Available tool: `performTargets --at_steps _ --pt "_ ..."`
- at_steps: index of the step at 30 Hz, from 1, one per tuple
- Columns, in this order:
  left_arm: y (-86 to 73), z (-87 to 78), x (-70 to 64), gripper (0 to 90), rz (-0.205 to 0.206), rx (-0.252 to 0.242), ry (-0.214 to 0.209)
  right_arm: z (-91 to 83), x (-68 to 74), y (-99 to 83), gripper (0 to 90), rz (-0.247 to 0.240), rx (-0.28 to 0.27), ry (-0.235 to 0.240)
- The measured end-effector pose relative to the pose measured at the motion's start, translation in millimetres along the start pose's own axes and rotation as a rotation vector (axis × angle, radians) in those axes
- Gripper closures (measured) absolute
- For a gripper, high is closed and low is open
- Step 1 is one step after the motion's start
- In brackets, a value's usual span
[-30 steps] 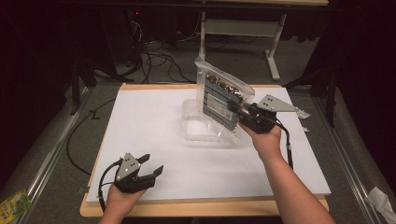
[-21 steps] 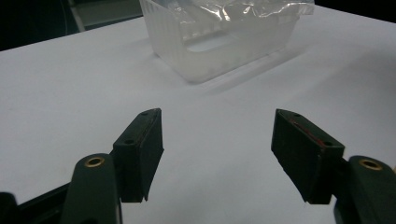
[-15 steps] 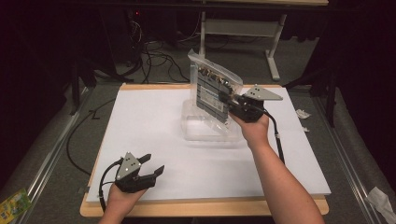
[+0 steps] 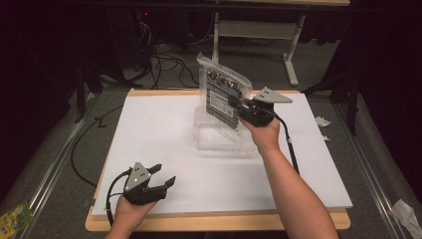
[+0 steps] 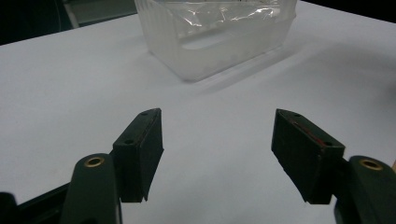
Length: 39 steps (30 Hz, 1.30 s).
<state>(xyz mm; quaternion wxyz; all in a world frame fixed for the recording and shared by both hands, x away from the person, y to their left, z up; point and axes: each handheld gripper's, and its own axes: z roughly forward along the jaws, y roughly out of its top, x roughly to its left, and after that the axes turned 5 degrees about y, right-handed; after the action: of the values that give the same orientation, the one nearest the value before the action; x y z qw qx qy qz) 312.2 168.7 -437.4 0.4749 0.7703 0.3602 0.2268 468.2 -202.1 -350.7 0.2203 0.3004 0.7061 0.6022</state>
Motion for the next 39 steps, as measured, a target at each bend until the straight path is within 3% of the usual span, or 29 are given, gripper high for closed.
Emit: performTargets --at_steps 21,39 --pt "-0.5 1.0 -1.9 34.2 0.005 0.007 -0.021 21.4 -1.8 -12.0 75.7 -0.017 0.065 -0.004" --pt "-0.7 1.7 -1.9 34.3 -0.013 0.005 -0.033 22.9 -1.6 -32.4 75.7 0.001 0.099 -0.016"
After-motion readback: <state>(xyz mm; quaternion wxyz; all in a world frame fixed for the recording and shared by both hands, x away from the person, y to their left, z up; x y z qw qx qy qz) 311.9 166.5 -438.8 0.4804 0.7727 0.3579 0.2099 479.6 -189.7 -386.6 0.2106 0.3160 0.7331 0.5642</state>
